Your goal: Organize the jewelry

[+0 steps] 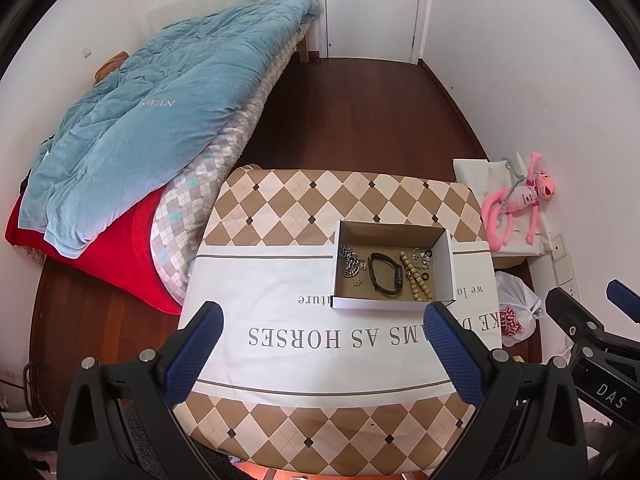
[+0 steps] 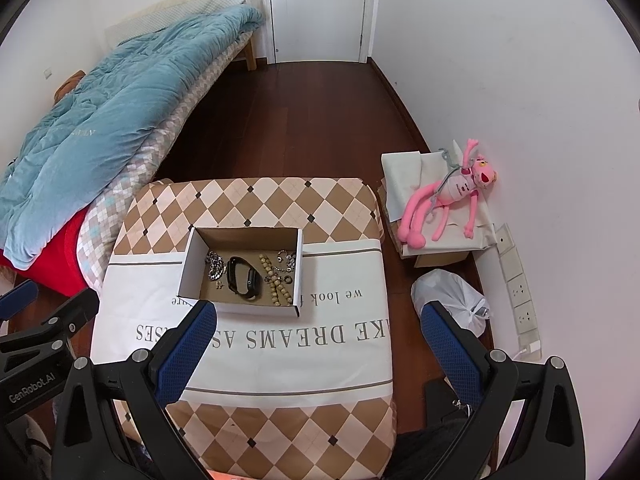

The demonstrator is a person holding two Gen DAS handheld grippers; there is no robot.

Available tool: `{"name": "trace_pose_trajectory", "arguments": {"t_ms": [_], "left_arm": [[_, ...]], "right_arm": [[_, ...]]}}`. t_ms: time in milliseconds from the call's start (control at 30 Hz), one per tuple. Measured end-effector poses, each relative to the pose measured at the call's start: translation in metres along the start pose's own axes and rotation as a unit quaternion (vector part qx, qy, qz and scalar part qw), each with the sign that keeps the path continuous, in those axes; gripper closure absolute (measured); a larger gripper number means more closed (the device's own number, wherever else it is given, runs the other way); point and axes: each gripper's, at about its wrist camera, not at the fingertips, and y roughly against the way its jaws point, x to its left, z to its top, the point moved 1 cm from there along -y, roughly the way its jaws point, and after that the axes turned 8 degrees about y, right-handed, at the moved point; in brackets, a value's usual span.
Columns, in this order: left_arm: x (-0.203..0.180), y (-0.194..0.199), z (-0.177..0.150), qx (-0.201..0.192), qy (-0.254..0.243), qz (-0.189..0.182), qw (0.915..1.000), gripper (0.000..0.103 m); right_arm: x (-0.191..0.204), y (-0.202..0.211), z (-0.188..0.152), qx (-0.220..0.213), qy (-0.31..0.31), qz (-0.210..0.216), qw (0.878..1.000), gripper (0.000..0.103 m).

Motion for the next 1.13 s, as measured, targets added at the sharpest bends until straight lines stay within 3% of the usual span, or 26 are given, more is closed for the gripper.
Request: {"name": "trace_pose_trajectory", "arguments": {"t_ms": [1133], "left_arm": [[-0.0043, 0.0079, -0.0030, -0.012, -0.002, -0.002, 0.9999, 0.001]], "right_arm": [[0.0016, -0.0002, -0.0044, 0.004, 0.000, -0.001, 1.000, 0.000]]}}
